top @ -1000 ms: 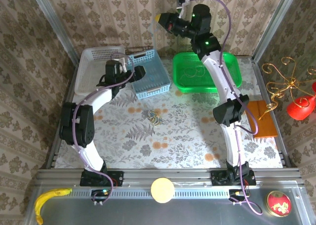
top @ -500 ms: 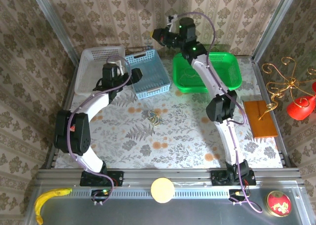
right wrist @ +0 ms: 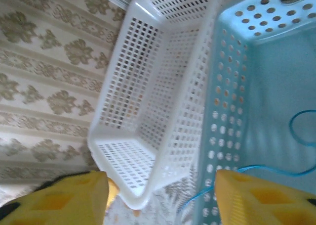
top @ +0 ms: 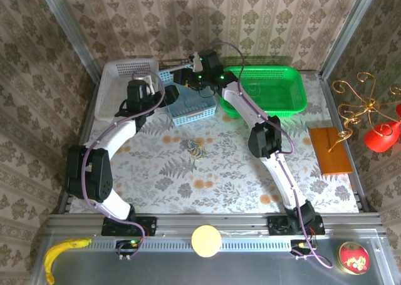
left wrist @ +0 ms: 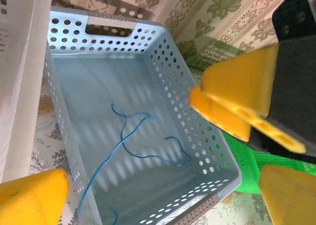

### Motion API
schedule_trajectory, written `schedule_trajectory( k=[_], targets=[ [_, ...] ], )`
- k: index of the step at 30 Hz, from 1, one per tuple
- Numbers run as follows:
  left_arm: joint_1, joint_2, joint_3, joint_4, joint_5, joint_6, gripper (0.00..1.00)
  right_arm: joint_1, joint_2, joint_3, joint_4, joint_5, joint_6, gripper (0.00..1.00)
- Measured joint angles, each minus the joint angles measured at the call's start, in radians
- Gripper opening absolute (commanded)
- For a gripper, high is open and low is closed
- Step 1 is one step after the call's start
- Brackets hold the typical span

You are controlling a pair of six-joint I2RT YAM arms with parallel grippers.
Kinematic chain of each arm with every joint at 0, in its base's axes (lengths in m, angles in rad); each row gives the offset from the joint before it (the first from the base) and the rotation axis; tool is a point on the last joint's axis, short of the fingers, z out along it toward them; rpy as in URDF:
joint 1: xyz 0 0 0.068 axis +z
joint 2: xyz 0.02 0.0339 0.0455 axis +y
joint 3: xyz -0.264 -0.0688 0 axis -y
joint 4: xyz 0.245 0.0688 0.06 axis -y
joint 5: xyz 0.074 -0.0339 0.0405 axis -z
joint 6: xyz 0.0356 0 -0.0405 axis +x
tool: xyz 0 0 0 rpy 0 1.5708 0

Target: Untangle the cables

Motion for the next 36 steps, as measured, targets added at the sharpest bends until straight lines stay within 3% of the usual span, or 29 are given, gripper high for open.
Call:
schedule_trajectory(
  k=[5, 9, 16, 20, 29, 33, 36],
  targets=[
    [-0.001, 0.024, 0.062, -0.007, 0.018, 0.002, 1.0, -0.024, -0.085, -0.072, -0.05, 0.025, -0.06, 0.68],
    [-0.006, 0.082, 0.128, -0.017, 0.036, 0.017, 1.0, -0.039, -0.246, -0.195, -0.06, 0.055, -0.098, 0.68],
    [-0.043, 0.208, 0.24, -0.082, 0.042, 0.069, 1.0, -0.059, -0.65, -0.605, 0.038, 0.11, -0.128, 0.68],
    [-0.054, 0.207, 0.233, -0.112, 0.026, 0.077, 1.0, -0.06, -0.756, -0.768, 0.115, 0.12, -0.125, 0.65],
    [-0.047, -0.022, -0.038, -0.14, -0.029, 0.063, 0.99, -0.034, -0.761, -1.054, 0.213, 0.119, -0.086, 0.65],
    [-0.031, -0.1, -0.161, -0.129, -0.033, -0.008, 0.85, -0.011, -0.779, -1.169, 0.262, 0.119, -0.064, 0.66],
    [-0.019, -0.111, -0.241, -0.076, -0.029, -0.099, 0.8, 0.005, -0.81, -1.235, 0.288, 0.12, -0.05, 0.67]
  ],
)
